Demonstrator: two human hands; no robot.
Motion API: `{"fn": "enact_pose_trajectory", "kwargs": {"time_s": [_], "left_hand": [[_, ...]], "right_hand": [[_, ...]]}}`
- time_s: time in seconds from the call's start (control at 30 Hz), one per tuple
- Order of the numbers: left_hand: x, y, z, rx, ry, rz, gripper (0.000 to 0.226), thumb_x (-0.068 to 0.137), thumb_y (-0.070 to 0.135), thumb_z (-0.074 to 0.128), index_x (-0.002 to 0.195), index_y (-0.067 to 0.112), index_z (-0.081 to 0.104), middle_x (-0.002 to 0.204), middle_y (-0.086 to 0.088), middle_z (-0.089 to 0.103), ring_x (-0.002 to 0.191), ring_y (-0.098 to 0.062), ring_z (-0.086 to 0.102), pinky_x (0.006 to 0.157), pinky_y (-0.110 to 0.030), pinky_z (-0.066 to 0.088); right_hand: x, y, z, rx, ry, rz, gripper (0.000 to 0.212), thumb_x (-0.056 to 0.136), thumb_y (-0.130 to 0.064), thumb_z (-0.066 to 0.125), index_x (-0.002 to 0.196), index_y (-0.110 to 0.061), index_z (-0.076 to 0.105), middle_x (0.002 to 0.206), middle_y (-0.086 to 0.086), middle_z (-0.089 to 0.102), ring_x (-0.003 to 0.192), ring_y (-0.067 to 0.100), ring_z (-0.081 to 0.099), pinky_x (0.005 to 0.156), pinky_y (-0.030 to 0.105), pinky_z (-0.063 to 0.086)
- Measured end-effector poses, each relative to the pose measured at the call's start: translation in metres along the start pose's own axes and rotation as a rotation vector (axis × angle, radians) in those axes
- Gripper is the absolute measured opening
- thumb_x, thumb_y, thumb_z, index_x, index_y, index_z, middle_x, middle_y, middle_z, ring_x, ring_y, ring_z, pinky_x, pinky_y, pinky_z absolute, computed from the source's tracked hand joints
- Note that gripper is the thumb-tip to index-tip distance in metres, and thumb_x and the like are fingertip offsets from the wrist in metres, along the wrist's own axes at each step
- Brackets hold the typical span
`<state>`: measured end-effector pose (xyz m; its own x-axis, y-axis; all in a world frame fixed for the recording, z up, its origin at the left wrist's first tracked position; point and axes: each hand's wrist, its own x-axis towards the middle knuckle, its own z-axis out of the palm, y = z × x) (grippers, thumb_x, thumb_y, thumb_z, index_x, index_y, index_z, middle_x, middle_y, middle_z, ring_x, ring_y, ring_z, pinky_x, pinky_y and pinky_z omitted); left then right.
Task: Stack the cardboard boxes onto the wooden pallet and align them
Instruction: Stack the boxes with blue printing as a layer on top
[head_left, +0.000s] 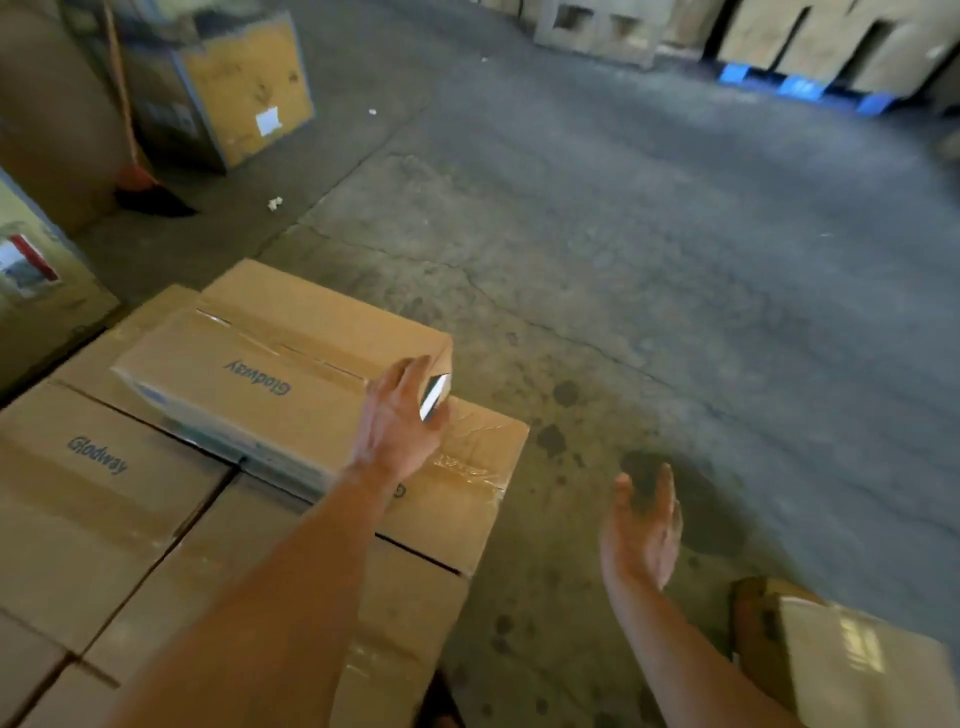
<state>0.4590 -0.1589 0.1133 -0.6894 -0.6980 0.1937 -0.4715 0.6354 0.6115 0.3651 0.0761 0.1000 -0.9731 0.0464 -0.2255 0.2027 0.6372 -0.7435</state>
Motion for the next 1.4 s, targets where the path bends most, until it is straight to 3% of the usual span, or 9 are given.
{"fn": "enact_pose_trajectory", "kwargs": {"time_s": [0.2, 0.37, 0.5, 0.63, 0.73, 0.87, 1.03, 1.27, 1.4], "left_hand": [[-0.063, 0.212, 0.077, 0.030, -0.193, 0.442, 0.068, 0.081, 0.044, 0.064, 0.135, 0.004, 0.059, 0.130, -0.018, 0.064, 0.116, -0.040, 0.062, 0.099, -0.063, 0.046], [-0.136, 0.367, 0.152, -0.028, -0.358, 0.686, 0.067, 0.081, 0.037, 0.076, 0.138, 0.007, 0.056, 0.134, -0.014, 0.060, 0.120, -0.038, 0.059, 0.104, -0.061, 0.042], [-0.197, 0.454, 0.207, -0.075, -0.517, 0.857, 0.068, 0.081, 0.039, 0.074, 0.140, 0.011, 0.055, 0.138, -0.012, 0.059, 0.129, -0.034, 0.053, 0.108, -0.064, 0.035], [-0.258, 0.509, 0.270, -0.063, -0.693, 1.009, 0.072, 0.085, 0.040, 0.075, 0.146, 0.014, 0.049, 0.146, -0.012, 0.053, 0.134, -0.034, 0.048, 0.111, -0.055, 0.036], [-0.312, 0.524, 0.323, -0.035, -0.878, 1.102, 0.076, 0.086, 0.051, 0.066, 0.150, 0.016, 0.044, 0.150, -0.012, 0.049, 0.136, -0.032, 0.046, 0.112, -0.051, 0.035], [-0.403, 0.517, 0.387, 0.004, -1.164, 1.188, 0.075, 0.089, 0.048, 0.069, 0.152, 0.022, 0.039, 0.153, -0.009, 0.045, 0.138, -0.029, 0.044, 0.111, -0.044, 0.035], [-0.511, 0.463, 0.430, 0.078, -1.427, 1.127, 0.090, 0.086, 0.048, 0.073, 0.157, 0.019, 0.026, 0.158, -0.010, 0.037, 0.142, -0.031, 0.039, 0.115, -0.047, 0.035], [-0.579, 0.381, 0.477, 0.210, -1.480, 0.803, 0.128, 0.068, 0.056, 0.085, 0.161, 0.017, 0.006, 0.167, -0.007, 0.017, 0.152, -0.026, 0.022, 0.121, -0.045, 0.025], [-0.585, 0.360, 0.488, 0.271, -1.428, 0.646, 0.136, 0.045, 0.083, 0.080, 0.150, 0.014, 0.029, 0.149, -0.012, 0.047, 0.134, -0.033, 0.047, 0.111, -0.048, 0.040]], "right_hand": [[0.022, 0.103, -0.201, 0.072, 0.248, 0.078, 0.061, 0.102, -0.052, 0.044, 0.158, -0.041, 0.022, 0.167, 0.010, 0.018, 0.151, 0.034, 0.024, 0.118, 0.054, 0.027], [0.021, 0.199, -0.342, 0.181, 0.486, 0.251, 0.060, 0.102, -0.050, 0.044, 0.158, -0.039, 0.024, 0.167, 0.013, 0.018, 0.150, 0.035, 0.025, 0.117, 0.048, 0.024], [0.010, 0.267, -0.397, 0.294, 0.613, 0.406, 0.059, 0.102, -0.053, 0.042, 0.157, -0.043, 0.021, 0.168, 0.010, 0.014, 0.150, 0.034, 0.025, 0.118, 0.046, 0.023], [-0.009, 0.334, -0.419, 0.346, 0.727, 0.584, 0.061, 0.102, -0.054, 0.043, 0.157, -0.044, 0.020, 0.169, 0.006, 0.012, 0.153, 0.029, 0.017, 0.121, 0.042, 0.015], [-0.030, 0.389, -0.427, 0.405, 0.826, 0.755, 0.061, 0.101, -0.054, 0.045, 0.156, -0.047, 0.020, 0.169, 0.006, 0.011, 0.153, 0.029, 0.017, 0.121, 0.043, 0.018], [-0.082, 0.462, -0.423, 0.418, 0.941, 1.021, 0.063, 0.101, -0.053, 0.045, 0.157, -0.046, 0.018, 0.169, 0.006, 0.012, 0.153, 0.029, 0.018, 0.121, 0.044, 0.018], [-0.155, 0.542, -0.397, 0.398, 0.978, 1.285, 0.067, 0.100, -0.054, 0.047, 0.158, -0.042, 0.016, 0.169, 0.009, 0.012, 0.155, 0.025, 0.013, 0.123, 0.042, 0.014], [-0.258, 0.647, -0.374, 0.377, 0.937, 1.452, 0.089, 0.087, -0.068, 0.059, 0.159, -0.042, 0.014, 0.169, 0.004, 0.012, 0.155, 0.022, 0.012, 0.123, 0.038, 0.011], [-0.310, 0.701, -0.367, 0.395, 0.909, 1.481, 0.100, 0.079, -0.072, 0.066, 0.158, -0.045, 0.012, 0.169, -0.003, 0.014, 0.152, 0.032, 0.019, 0.123, 0.044, 0.017]]}}
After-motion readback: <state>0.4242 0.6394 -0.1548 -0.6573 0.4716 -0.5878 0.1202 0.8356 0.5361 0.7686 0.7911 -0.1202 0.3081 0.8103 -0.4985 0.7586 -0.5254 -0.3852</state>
